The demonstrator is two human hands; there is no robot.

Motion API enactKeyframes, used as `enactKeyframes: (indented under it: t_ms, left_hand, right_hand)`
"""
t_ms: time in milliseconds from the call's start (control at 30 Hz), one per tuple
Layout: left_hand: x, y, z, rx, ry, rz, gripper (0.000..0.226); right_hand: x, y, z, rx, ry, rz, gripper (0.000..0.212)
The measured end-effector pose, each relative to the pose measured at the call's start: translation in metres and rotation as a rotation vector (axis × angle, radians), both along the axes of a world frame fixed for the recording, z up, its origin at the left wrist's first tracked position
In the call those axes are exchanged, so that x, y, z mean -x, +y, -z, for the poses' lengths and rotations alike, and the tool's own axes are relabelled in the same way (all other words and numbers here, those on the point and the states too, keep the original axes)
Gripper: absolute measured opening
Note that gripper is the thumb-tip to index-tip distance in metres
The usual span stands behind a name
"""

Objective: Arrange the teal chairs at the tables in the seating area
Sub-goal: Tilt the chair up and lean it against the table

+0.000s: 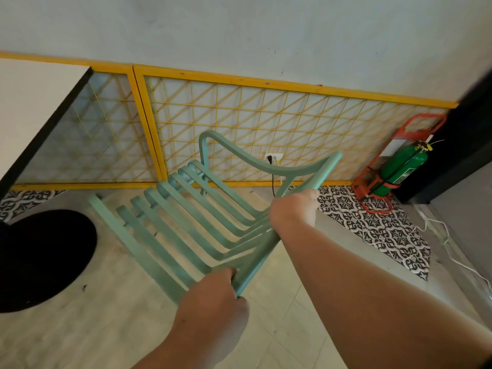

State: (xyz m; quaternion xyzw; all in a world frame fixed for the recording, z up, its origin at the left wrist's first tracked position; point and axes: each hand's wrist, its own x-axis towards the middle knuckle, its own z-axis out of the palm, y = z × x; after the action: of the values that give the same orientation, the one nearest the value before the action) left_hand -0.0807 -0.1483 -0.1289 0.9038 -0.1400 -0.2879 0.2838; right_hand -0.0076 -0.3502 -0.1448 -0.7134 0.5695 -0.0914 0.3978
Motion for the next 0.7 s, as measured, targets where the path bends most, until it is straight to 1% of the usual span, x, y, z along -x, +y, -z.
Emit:
enactKeyframes:
  t_ms: [100, 300, 433, 500, 533, 633, 667, 700]
  left_hand:
    - [0.002, -0.017, 0.002, 0.019, 0.034, -0.014, 0.02]
    - [0.003, -0.044, 0.003, 0.054, 0.03, -0.041, 0.017]
    - [0.004, -0.059, 0.004, 0.081, 0.092, -0.094, 0.007]
    - [0.002, -0.059, 0.004, 0.126, 0.137, -0.069, 0.011]
    - [-0.002, -0.057, 0.005, 0.166, 0.195, -0.031, 0.016]
    - [-0.025, -0.038, 0.015, 0.361, 0.498, 0.089, 0.019]
    - [-0.035, -0.026, 0.026, 0.382, 0.512, 0.115, 0.023]
    - [-0.047, -0.012, 0.042, 0.359, 0.444, 0.132, 0.036]
  right_hand:
    - [-0.005, -0.016, 0.001, 0.023, 0.028, -0.032, 0.083]
    - [-0.012, -0.039, 0.002, 0.082, 0.075, -0.098, 0.083]
    - [-0.015, -0.048, -0.001, 0.114, 0.098, -0.121, 0.077]
    - [-0.016, -0.05, -0.003, 0.115, 0.107, -0.134, 0.075]
    - [-0.016, -0.052, -0.003, 0.114, 0.104, -0.139, 0.073]
    - [-0.018, -0.054, -0.003, 0.131, 0.11, -0.157, 0.07]
    - [-0.019, -0.054, -0.002, 0.136, 0.121, -0.162, 0.07]
    - [-0.021, -0.055, 0.002, 0.134, 0.113, -0.152, 0.071]
